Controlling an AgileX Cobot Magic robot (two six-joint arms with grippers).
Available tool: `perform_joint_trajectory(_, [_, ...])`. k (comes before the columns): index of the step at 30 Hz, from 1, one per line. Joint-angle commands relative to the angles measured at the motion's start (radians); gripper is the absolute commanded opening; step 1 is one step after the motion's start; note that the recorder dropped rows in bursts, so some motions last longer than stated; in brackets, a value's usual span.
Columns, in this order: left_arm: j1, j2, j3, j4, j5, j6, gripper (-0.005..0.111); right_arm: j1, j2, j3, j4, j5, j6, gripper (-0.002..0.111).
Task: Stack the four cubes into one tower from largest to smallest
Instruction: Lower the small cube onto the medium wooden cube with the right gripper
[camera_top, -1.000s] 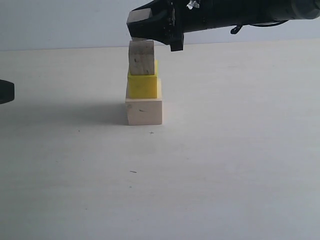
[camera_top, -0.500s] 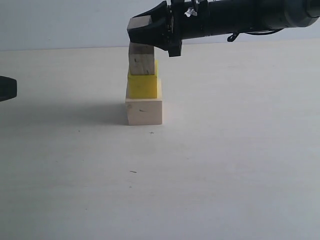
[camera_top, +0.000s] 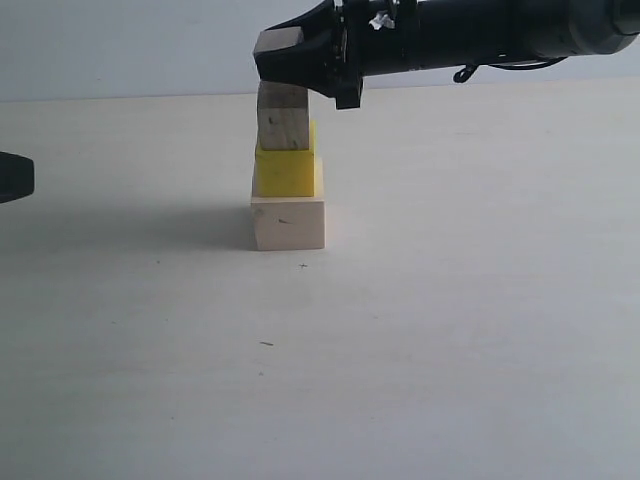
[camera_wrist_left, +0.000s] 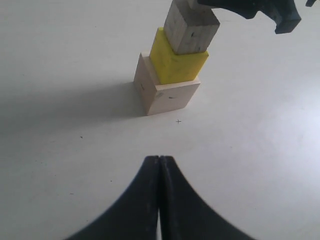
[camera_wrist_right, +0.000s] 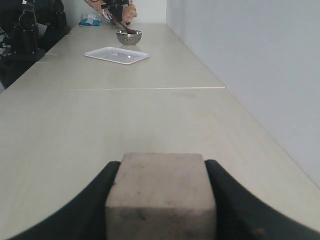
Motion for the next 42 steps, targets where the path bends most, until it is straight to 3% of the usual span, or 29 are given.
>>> perform_joint_trajectory(1, [0.003,0.001,0.005,0.007,-0.015,0.0,0.0,0.001,-0.002,-0.008,0.016,0.009,0.019,0.0])
perform_joint_trajectory(18, [0.003,0.001,0.005,0.007,-0.015,-0.002,0.0,0.036,-0.002,-0.008,-0.03,0.009,0.013,0.0])
perform_joint_trajectory(42, [0.003,0.001,0.005,-0.002,-0.007,-0.002,0.0,0.011,-0.002,-0.008,-0.021,0.009,0.017,0.0])
